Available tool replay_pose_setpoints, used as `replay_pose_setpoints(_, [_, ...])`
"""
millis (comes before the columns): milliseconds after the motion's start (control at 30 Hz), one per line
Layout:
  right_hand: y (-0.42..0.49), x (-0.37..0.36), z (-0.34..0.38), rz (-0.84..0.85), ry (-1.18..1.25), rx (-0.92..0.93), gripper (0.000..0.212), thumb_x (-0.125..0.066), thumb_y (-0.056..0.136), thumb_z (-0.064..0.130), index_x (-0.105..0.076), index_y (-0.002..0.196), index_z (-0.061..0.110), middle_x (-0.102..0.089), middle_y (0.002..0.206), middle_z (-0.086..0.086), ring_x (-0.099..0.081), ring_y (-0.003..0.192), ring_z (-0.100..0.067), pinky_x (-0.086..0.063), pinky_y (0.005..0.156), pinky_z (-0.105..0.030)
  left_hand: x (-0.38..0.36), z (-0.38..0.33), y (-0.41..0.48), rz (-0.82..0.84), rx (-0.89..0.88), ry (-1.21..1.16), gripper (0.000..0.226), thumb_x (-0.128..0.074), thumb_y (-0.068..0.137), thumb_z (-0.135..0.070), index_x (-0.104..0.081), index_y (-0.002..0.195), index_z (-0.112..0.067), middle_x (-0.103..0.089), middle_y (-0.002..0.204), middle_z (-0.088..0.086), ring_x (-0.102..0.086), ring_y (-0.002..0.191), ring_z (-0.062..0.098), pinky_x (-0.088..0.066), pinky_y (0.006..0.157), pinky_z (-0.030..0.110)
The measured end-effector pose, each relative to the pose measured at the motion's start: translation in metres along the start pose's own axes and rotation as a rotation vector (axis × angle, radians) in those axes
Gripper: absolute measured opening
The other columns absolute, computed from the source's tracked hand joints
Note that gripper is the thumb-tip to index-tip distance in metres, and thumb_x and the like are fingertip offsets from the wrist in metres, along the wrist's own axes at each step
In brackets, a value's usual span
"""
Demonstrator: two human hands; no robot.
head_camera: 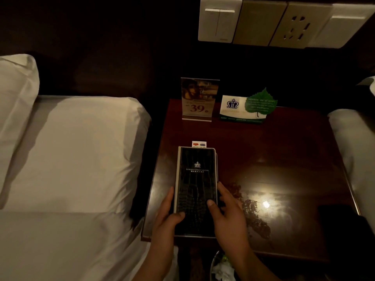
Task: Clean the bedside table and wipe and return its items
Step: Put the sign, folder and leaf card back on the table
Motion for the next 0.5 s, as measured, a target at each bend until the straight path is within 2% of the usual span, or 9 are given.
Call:
replay_pose_setpoints(100, [-0.001, 0.001, -0.001, -0.010, 0.024, -0.002, 0.055, -0.063, 0.094, 0.027, -0.039, 0.130, 0.060, -0.037, 0.119, 0.041, -0.048, 0.126, -0.018, -0.045, 0.106, -0.044, 0.001, 0.000, 0.000, 0.031, 0.015, -0.043, 0.063, -0.047, 0.088, 0.001, -0.047, 0.146, -0.024, -0.061, 0.139, -0.002, -0.063, 0.121, 0.015, -0.055, 0.090, 0.031])
replay_pose_setpoints(167, [-0.001, 0.001, -0.003, -0.018, 0.048, -0.003, 0.055, -0.065, 0.092, 0.029, -0.040, 0.128, 0.062, -0.040, 0.119, 0.038, -0.050, 0.122, -0.019, -0.047, 0.103, -0.044, 0.001, 0.000, 0.000, 0.056, 0.012, -0.054, 0.062, -0.046, 0.088, 0.000, -0.047, 0.145, -0.022, -0.065, 0.134, -0.003, -0.066, 0.117, 0.012, -0.057, 0.081, 0.024])
replay_pose_setpoints(267, [-0.001, 0.003, -0.007, -0.022, 0.093, -0.028, 0.053, -0.066, 0.092, 0.030, -0.046, 0.134, 0.054, -0.042, 0.123, 0.034, -0.053, 0.120, -0.015, -0.048, 0.104, -0.043, 0.000, 0.000, -0.001, 0.051, -0.001, -0.068, 0.068, -0.052, 0.078, -0.011, -0.047, 0.145, -0.021, -0.064, 0.136, 0.000, -0.064, 0.120, 0.016, -0.056, 0.088, 0.031])
replay_pose_setpoints(333, [0.000, 0.003, -0.009, -0.023, 0.135, -0.047, 0.052, -0.066, 0.092, 0.029, -0.048, 0.133, 0.054, -0.044, 0.125, 0.028, -0.054, 0.116, -0.006, -0.048, 0.105, -0.041, 0.001, 0.001, -0.001, 0.037, -0.015, -0.080, 0.071, -0.053, 0.073, -0.015, -0.050, 0.143, -0.023, -0.063, 0.137, 0.000, -0.062, 0.123, 0.017, -0.054, 0.093, 0.035])
replay_pose_setpoints(400, [0.000, 0.003, -0.010, -0.020, 0.159, -0.050, 0.051, -0.067, 0.091, 0.029, -0.051, 0.132, 0.054, -0.046, 0.125, 0.024, -0.054, 0.114, 0.000, -0.048, 0.104, -0.040, 0.001, 0.005, 0.000, 0.019, -0.031, -0.083, 0.065, -0.054, 0.072, -0.015, -0.056, 0.136, -0.028, -0.066, 0.134, -0.002, -0.063, 0.122, 0.015, -0.054, 0.092, 0.033])
replay_pose_setpoints(500, [0.001, 0.002, -0.011, -0.017, 0.158, -0.044, 0.052, -0.068, 0.090, 0.028, -0.052, 0.134, 0.049, -0.049, 0.125, 0.018, -0.056, 0.113, -0.004, -0.050, 0.103, -0.042, 0.003, 0.010, 0.002, -0.008, -0.022, -0.116, 0.063, -0.057, 0.072, -0.016, -0.057, 0.133, -0.031, -0.065, 0.135, -0.002, -0.064, 0.121, 0.016, -0.054, 0.088, 0.032])
Point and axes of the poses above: each hand's wrist, its own y-axis towards the middle knuckle, its own x-axis out of the back of the hand, z = x × y, the point moved 1 cm from there along y, towards the middle knuckle
